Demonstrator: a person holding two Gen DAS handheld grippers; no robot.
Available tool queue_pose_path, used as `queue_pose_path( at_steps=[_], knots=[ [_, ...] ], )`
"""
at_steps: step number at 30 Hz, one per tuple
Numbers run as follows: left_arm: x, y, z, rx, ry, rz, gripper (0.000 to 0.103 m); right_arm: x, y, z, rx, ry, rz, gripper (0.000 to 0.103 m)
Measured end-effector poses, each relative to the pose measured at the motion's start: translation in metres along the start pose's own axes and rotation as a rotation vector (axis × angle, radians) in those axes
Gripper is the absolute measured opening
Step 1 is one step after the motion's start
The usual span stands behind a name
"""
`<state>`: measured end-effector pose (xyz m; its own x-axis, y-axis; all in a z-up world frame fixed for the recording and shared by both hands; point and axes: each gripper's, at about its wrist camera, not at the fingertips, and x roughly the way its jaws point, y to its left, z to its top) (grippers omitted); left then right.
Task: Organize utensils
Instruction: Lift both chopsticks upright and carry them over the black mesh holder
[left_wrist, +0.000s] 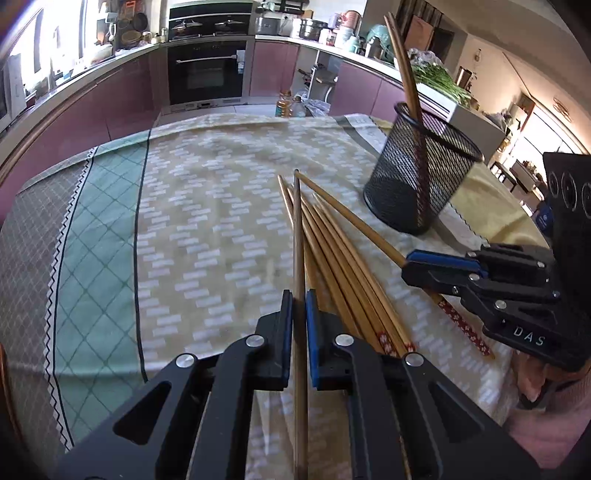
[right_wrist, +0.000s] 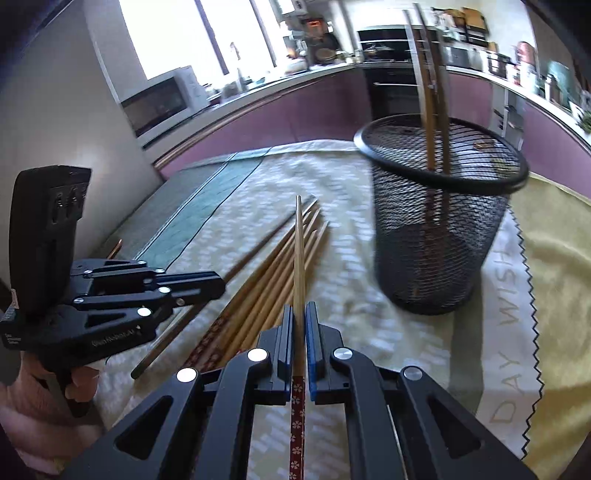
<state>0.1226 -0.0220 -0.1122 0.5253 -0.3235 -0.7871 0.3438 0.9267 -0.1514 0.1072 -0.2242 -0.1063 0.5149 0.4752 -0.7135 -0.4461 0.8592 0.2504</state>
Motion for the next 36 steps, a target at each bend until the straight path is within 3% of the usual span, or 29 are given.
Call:
queue_pose_path(
  at_steps=[7, 14, 21, 36],
  knots=[
    [0.002, -0.003, -0.004, 0.051, 0.032, 0.007, 0.009, 0.012, 0.008, -0.002, -0.031, 0.050, -0.034, 0.006],
    [0.013, 0.001, 0.008, 0.085, 0.047, -0.002, 0.017, 0.021, 0.005, 0.004, -0.039, 0.062, -0.053, 0.006],
    [0.016, 0.004, 0.015, 0.064, 0.048, 0.021, 0.008, 0.009, 0.004, 0.006, -0.042, 0.028, -0.045, 0.006],
    [-0.074, -0.011, 0.041, 0.077, -0.174, -0.104, 0.008, -0.080, -0.010, 0.019, -0.044, -0.188, -0.032, 0.006]
  ],
)
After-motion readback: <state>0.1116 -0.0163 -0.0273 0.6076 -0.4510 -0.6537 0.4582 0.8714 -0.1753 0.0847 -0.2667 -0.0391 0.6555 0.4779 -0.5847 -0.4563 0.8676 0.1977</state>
